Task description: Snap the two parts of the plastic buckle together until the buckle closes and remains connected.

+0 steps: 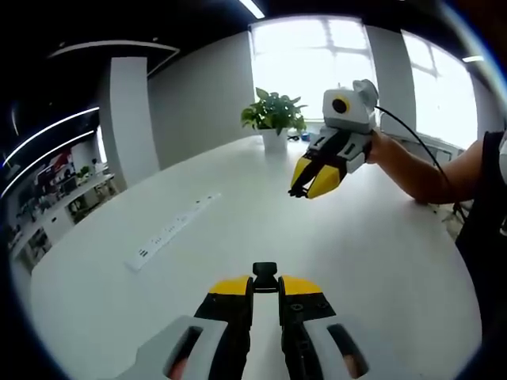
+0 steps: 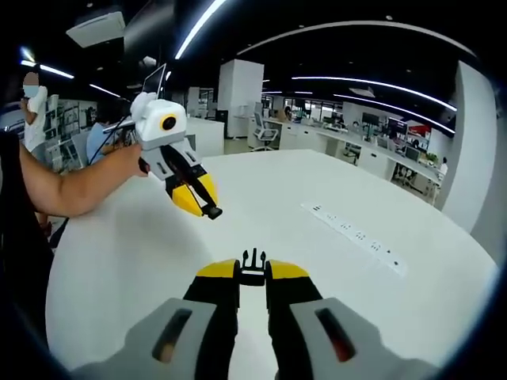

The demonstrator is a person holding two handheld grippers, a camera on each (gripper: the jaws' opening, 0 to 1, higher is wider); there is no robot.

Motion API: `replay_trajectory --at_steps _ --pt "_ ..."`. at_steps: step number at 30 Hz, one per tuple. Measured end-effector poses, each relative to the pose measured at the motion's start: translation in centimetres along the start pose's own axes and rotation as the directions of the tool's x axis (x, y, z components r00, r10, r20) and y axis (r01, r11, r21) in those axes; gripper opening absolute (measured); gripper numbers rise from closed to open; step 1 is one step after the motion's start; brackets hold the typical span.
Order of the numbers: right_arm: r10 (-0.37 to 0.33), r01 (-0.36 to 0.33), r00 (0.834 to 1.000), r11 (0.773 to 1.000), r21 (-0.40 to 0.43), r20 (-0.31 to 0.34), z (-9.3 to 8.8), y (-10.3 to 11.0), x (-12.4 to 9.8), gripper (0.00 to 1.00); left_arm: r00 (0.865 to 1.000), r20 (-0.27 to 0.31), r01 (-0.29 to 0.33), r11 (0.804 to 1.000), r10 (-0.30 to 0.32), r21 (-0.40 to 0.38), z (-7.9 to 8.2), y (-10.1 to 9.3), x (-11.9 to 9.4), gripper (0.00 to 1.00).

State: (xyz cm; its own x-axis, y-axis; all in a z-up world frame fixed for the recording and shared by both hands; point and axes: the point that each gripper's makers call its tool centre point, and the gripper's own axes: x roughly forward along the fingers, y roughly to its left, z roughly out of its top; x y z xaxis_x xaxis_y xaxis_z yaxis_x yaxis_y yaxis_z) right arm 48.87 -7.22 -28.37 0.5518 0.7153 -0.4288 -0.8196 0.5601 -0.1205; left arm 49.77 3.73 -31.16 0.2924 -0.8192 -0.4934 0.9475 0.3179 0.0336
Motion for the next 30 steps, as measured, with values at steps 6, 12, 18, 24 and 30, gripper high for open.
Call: replay_trajectory --at_steps 6,12,18,24,30 --pt "0.002 -0.002 1.0 1.0 -0.004 0.001 -0.1 0.6 -0.1 0.11 1.0 0.006 0.001 1.0 -0.001 -0.003 -0.2 -0.4 -0.2 0.1" --pt "0.0 0.0 1.0 1.0 -0.003 0.006 -0.1 0.8 -0.3 0.11 1.0 0.002 0.003 1.0 -0.003 -0.006 -0.6 -0.7 -0.3 0.1" --pt "0.001 -0.001 1.0 1.0 -0.001 0.0 -0.5 1.1 -0.3 0.11 1.0 0.001 0.002 1.0 -0.002 -0.003 -0.7 -1.0 -0.4 0.1" --pt "0.004 -0.004 1.0 1.0 0.005 -0.002 -0.8 1.5 -0.5 0.11 1.0 0.001 0.002 1.0 -0.002 -0.002 -0.8 -1.4 -0.4 0.1" --pt "0.006 -0.006 1.0 1.0 0.006 -0.002 -1.0 1.8 -0.7 0.11 1.0 0.002 0.004 1.0 -0.004 -0.007 -1.1 -1.9 -0.5 0.1"
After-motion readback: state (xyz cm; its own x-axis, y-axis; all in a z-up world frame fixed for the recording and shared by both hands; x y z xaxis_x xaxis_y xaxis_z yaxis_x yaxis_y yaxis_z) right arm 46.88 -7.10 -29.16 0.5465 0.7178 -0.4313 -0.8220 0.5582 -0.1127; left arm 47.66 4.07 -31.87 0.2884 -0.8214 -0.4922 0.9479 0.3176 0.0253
